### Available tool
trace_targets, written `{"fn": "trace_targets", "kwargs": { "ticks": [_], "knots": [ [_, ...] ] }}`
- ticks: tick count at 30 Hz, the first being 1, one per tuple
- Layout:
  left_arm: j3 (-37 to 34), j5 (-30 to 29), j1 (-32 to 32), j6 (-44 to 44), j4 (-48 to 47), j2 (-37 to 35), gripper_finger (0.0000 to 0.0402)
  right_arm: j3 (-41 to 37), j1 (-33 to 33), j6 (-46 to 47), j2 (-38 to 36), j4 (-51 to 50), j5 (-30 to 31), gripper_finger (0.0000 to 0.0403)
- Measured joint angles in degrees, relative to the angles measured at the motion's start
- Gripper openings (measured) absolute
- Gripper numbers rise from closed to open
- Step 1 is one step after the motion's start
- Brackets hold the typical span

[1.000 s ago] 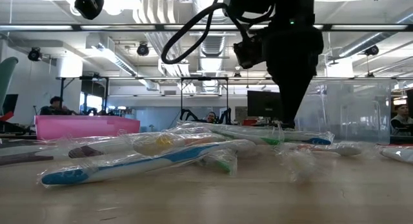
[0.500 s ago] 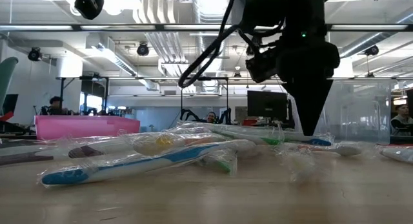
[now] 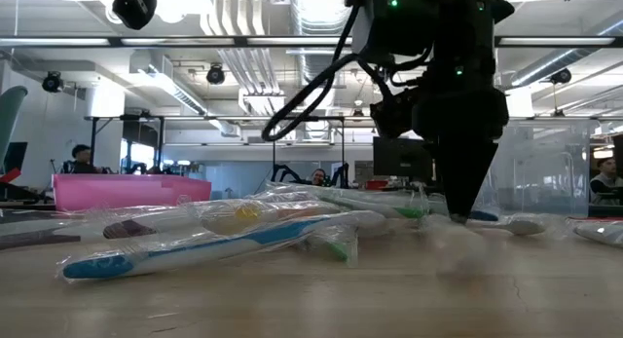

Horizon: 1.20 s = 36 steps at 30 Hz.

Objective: Pick & Place Toothbrushes
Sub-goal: Put the blue toothbrush into the top transparent bin

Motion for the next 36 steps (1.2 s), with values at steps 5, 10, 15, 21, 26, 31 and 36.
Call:
{"fn": "trace_targets", "kwargs": {
  "ticks": [5,10,15,21,26,31,36],
  "knots": [
    [0.0,0.0,0.0,0.02,0.0,0.0,0.0039,-0.65,-0.15,0.0,0.0,0.31,0.73,0.0129],
    [0.0,0.02,0.0,0.0,0.0,0.0,0.0039,-0.52,-0.13,-0.17,0.01,-0.05,0.67,0.0085],
    [0.0,0.01,0.0,0.02,0.0,0.0,0.0039,0.35,-0.13,-0.67,0.01,-0.31,0.67,0.0037],
    [0.01,0.01,0.0,0.01,0.0,0.0,0.0039,2.58,-0.13,-1.33,-0.15,-4.45,0.61,0.0019],
    [0.0,0.0,0.0,0.0,0.0,0.0,0.0039,5.68,-0.11,-1.42,-0.7,-10.27,1.94,0.0034],
    [0.0,0.01,-0.04,0.01,0.0,0.0,0.0039,9.98,-0.09,-2.18,-1.56,-16.38,5.33,0.0025],
    [0.0,0.02,-0.04,0.01,0.0,0.0,0.0039,14.59,-0.11,-3.43,-3.3,-22.23,11.22,0.0026]
  ]
}}
